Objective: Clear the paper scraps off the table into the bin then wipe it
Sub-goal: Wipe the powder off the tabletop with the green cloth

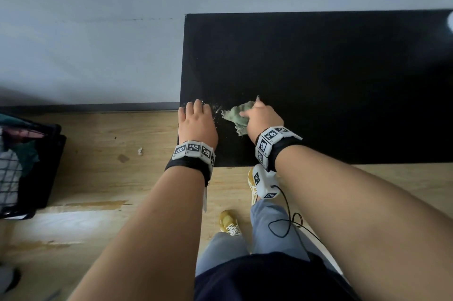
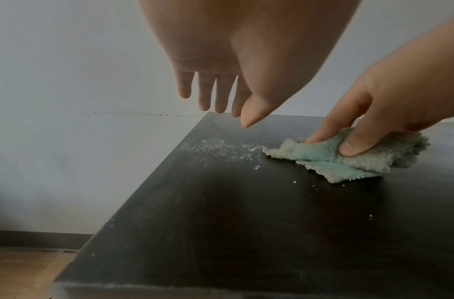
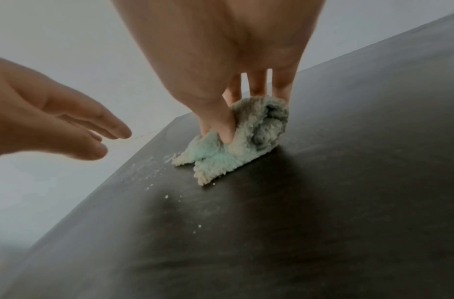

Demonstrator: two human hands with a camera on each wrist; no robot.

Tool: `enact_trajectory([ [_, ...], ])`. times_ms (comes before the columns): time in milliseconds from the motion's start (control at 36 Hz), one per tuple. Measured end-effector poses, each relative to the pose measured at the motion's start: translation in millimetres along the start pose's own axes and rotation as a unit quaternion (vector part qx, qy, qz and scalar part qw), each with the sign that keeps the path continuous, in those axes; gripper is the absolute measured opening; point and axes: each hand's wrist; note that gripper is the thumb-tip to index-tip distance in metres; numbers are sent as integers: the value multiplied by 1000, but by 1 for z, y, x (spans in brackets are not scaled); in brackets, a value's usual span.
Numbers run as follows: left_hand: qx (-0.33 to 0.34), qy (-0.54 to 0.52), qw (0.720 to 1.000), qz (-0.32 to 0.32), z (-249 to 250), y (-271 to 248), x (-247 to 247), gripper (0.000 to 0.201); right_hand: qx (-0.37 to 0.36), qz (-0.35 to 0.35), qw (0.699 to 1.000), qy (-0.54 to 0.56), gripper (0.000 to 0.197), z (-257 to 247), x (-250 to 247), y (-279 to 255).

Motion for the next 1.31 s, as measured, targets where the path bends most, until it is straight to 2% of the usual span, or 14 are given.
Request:
enact_trajectory([
  [56, 0, -4, 1000, 6, -1, -2, 0, 48, -31, 5, 999, -39, 46, 2, 1, -8],
  [111, 1, -7, 1000, 7, -3, -5, 1, 48, -71, 67, 992, -82, 38, 10, -1, -12],
  [222, 0, -9, 1000, -7, -9, -12, 3, 49, -43, 190, 968, -156, 36, 31, -12, -17],
  [333, -8, -12, 1000, -5, -14, -21, 6, 47, 24, 150, 979, -135, 32, 42, -5, -15],
  [389, -15, -13, 1000, -6, -18, -24, 6, 45, 24, 139, 981, -131, 32, 36, 2, -18],
  [694, -80, -26, 996, -33, -42, -26, 4, 49, -83, 122, 979, -138, 26, -31, 31, -12],
  [833, -105, -26, 993, -37, -48, -25, 5, 48, -154, 76, 974, -145, 26, -46, 30, -8],
  [917, -113, -28, 993, -38, -45, -24, 5, 49, -176, 106, 973, -106, 29, -40, 18, -4],
  [972, -115, -27, 992, -36, -43, -22, 4, 49, -165, 159, 971, -63, 34, -34, 7, -1],
  [1028, -116, -28, 992, -36, -40, -20, 3, 49, -123, 184, 974, -45, 36, -28, -6, 6],
  [1139, -122, -31, 991, -39, -39, -18, -1, 50, -21, 137, 986, -93, 36, -24, -21, 22],
  [1194, -124, -28, 991, -41, -41, -18, -1, 49, -24, 115, 983, -139, 38, -30, -18, 25],
  [1306, -140, -17, 989, -50, -48, -18, 0, 49, -66, 115, 975, -179, 33, -47, -5, 32],
])
Point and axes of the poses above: each hand's wrist, its own y-axis towards the middle knuckle, its own x-axis out of the palm, z = x × y, and after that the axes turned 3 degrees about -z, right-handed
